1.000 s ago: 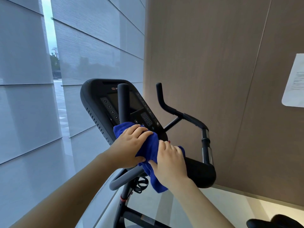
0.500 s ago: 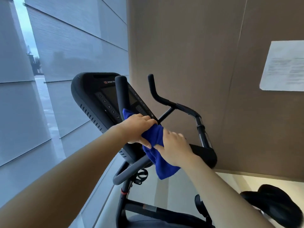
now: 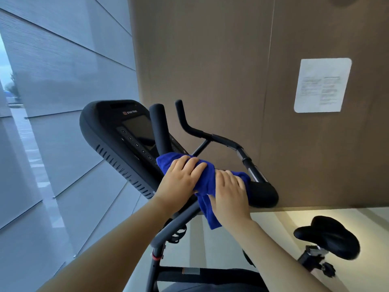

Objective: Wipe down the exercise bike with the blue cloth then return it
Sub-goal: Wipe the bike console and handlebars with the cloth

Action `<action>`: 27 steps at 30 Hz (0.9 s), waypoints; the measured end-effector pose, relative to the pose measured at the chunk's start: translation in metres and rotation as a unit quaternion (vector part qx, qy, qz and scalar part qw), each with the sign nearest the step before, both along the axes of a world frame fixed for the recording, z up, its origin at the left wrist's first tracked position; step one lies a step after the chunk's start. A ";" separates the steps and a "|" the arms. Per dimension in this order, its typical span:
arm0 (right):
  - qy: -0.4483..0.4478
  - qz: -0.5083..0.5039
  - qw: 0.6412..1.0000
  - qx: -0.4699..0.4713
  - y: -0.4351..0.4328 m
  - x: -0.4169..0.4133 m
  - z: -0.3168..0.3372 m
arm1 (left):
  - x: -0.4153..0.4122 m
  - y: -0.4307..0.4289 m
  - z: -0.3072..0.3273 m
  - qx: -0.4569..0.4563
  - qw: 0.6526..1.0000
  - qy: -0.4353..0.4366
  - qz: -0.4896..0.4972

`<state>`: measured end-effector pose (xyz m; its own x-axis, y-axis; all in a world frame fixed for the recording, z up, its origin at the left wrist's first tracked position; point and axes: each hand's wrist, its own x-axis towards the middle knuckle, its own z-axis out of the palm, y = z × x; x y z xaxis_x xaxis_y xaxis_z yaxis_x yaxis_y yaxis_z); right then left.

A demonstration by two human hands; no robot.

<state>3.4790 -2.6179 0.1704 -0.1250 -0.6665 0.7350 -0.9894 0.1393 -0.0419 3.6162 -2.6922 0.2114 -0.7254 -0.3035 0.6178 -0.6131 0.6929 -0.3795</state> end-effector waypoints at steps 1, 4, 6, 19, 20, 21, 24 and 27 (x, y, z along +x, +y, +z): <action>-0.005 0.008 1.000 0.008 -0.001 -0.002 0.001 | 0.000 -0.004 0.003 0.005 1.000 -0.016 -0.006; -0.031 0.028 0.998 0.050 -0.008 -0.009 0.009 | -0.003 -0.015 0.010 0.018 0.997 -0.075 -0.004; -0.054 0.039 0.995 0.073 -0.012 -0.012 0.017 | -0.005 -0.021 0.014 0.013 0.996 -0.091 0.004; -0.149 0.091 0.984 -0.026 0.017 -0.002 0.011 | -0.002 0.008 0.003 0.089 0.996 0.007 -0.026; -0.133 0.089 0.987 -0.013 0.022 -0.009 0.016 | -0.005 0.012 0.002 0.111 0.993 0.029 -0.036; -0.112 0.083 0.990 0.000 0.025 -0.018 0.022 | -0.010 0.016 0.001 0.131 0.989 0.053 -0.043; -0.090 0.061 0.994 0.024 0.032 -0.049 0.042 | -0.033 0.031 0.001 0.181 0.976 0.109 -0.049; -0.127 0.037 0.989 0.066 0.039 -0.082 0.048 | -0.056 0.036 -0.003 0.229 0.969 0.084 -0.026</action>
<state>3.3969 -2.5786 0.2182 -0.2423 -0.7690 0.5916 -0.9569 0.0886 -0.2767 3.5606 -2.6559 0.2082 -0.6480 -0.5404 0.5367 -0.5997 0.7964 0.0778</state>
